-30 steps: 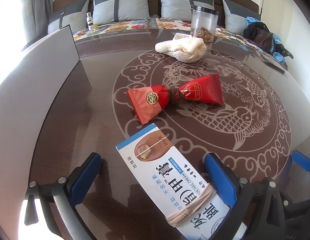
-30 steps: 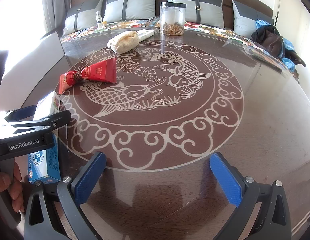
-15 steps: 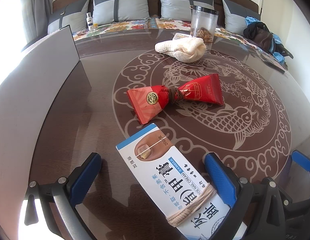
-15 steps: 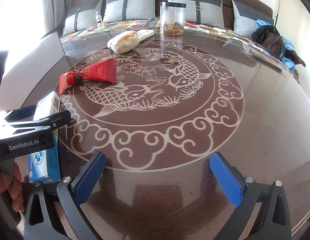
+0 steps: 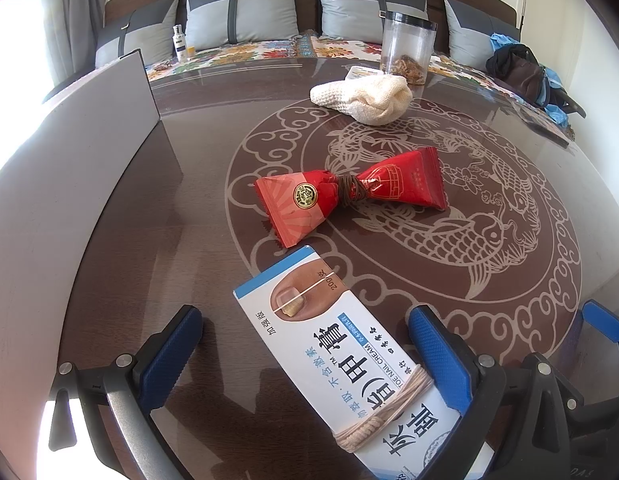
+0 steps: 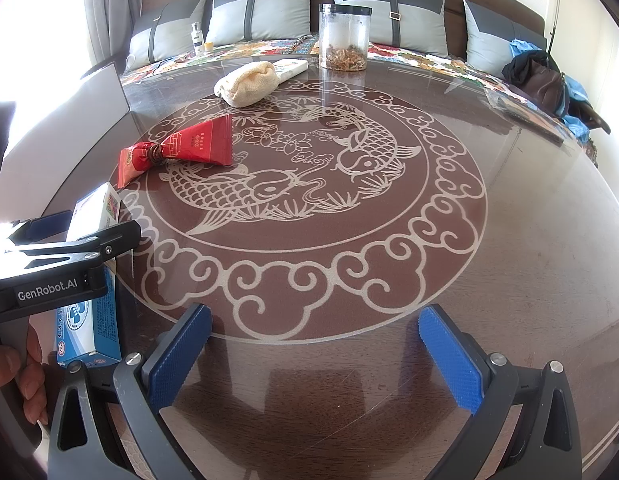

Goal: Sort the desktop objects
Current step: 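Hold the nail cream box in the left tool above the table, then grasp the red packet with the right tool while the left tool holds the nail cream box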

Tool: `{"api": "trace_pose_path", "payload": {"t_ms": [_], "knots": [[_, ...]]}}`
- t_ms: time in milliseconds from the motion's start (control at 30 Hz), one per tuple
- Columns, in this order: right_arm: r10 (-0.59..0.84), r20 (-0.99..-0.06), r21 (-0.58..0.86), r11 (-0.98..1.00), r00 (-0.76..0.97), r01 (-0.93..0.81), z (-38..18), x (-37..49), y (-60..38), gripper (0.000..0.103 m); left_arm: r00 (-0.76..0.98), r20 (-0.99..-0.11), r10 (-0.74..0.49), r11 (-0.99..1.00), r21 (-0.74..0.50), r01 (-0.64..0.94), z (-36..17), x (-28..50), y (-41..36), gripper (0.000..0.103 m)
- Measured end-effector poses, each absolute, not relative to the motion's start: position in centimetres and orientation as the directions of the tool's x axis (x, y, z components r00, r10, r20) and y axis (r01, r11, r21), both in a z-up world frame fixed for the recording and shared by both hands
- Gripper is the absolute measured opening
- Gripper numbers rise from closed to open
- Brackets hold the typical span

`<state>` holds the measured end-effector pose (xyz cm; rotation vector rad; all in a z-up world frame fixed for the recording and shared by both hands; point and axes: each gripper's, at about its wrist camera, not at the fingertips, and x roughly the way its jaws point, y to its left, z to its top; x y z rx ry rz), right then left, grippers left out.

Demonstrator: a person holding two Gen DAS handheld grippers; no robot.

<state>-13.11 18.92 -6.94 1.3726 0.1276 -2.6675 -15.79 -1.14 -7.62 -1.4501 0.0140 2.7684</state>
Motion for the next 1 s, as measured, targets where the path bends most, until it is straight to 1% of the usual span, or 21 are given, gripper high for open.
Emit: {"api": "trace_pose_path", "payload": {"t_ms": [733, 933, 1000], "knots": [[-0.084, -0.814, -0.012, -0.987, -0.574, 0.162, -6.9, -13.1, 18.8, 0.103, -0.568, -0.823, 0.033, -0.998, -0.002, -0.055, -7.6, -14.2, -3.2, 0.103], [-0.084, -0.814, -0.012, -0.987, -0.574, 0.162, -6.9, -13.1, 18.9, 0.103, -0.568, -0.819, 0.077, -0.995, -0.032, -0.090, -7.4, -13.8, -4.2, 0.103], [-0.084, -0.814, -0.012, -0.987, -0.574, 0.162, -6.9, -13.1, 18.9, 0.103, -0.562, -0.824, 0.071, -0.996, -0.027, -0.087, -7.4, -13.6, -4.4, 0.103]]}}
